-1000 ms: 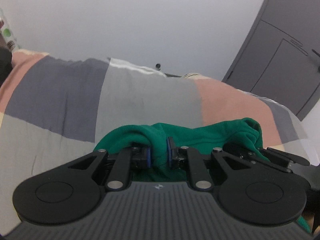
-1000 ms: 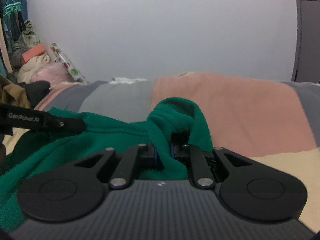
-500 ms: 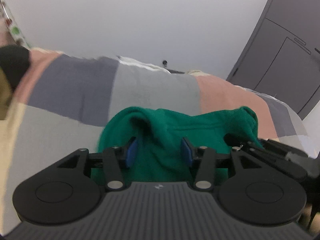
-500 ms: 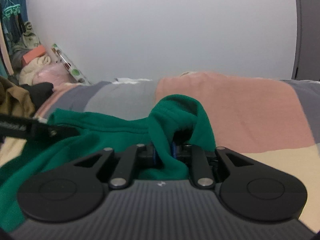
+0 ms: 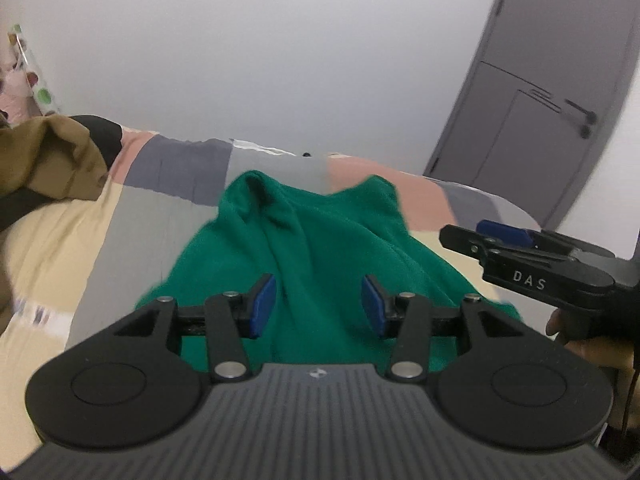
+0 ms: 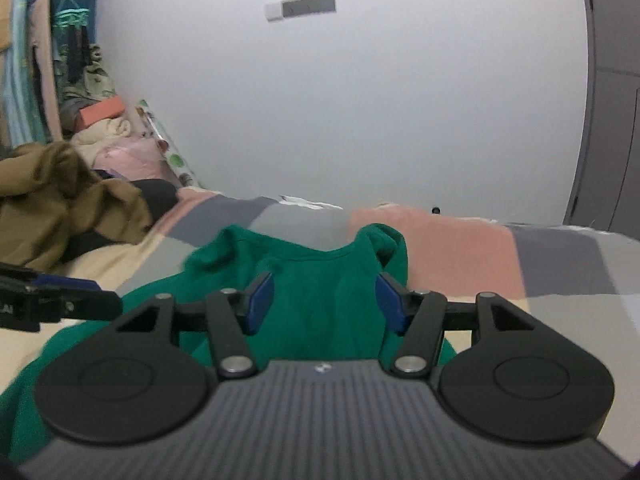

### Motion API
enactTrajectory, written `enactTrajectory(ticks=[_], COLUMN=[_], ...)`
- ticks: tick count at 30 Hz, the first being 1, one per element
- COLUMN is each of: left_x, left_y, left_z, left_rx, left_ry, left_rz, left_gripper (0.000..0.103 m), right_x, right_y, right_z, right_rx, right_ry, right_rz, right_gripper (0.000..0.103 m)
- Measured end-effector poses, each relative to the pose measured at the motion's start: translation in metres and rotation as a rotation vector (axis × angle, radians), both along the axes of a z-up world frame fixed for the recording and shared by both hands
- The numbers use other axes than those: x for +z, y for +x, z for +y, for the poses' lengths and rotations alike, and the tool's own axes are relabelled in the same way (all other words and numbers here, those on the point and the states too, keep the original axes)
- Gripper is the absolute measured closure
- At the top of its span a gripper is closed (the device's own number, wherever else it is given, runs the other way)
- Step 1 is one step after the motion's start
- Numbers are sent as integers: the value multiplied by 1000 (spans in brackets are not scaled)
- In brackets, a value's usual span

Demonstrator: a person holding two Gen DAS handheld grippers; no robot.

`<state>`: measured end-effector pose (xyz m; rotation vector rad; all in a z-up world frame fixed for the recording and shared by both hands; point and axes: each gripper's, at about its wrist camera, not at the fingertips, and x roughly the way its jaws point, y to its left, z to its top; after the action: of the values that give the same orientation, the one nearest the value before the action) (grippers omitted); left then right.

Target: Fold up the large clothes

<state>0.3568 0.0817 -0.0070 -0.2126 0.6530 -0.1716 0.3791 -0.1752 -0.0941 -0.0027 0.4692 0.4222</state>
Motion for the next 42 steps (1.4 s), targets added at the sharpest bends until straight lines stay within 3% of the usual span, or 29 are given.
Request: enactTrajectory(ticks=[5, 12, 16, 20, 26, 29, 34, 38, 42], left_x=[13, 6, -17, -40, -56, -63, -85, -101, -107], left_y=[-81, -160, -186, -198, -208, -205, -190, -186, -185], left_z=[-14, -28, -34, -36, -40, -41, -50, -62, -72], left_rx=[-8, -46, -71, -104, -203, -205, -221, -241, -237], left_ry=[-19, -48, -66, -70, -105, -125, -95, -84, -61], left_rz=[-21, -8, 20, 64, 121, 145, 234, 286, 286], left_gripper=[50, 48, 48, 48, 48, 48, 47, 47, 46], right_x=[20, 34, 23, -4, -57, -76, -104, -115, -116], right_y=[-77, -164, -203, -228, -240, -233, -221, -216, -214], right_z=[-10, -28, -42, -62, -97, -109, -101, -91, -94], right_rx=[5, -33, -52, -109, -235, -275, -249, -246, -141], right_ry=[15, 85, 122, 208, 415, 527, 558, 526, 691], right_rz=[-5, 73, 122, 225, 456, 544, 661, 684, 691], right_gripper=[44, 44, 44, 44, 42, 42, 42, 42, 42])
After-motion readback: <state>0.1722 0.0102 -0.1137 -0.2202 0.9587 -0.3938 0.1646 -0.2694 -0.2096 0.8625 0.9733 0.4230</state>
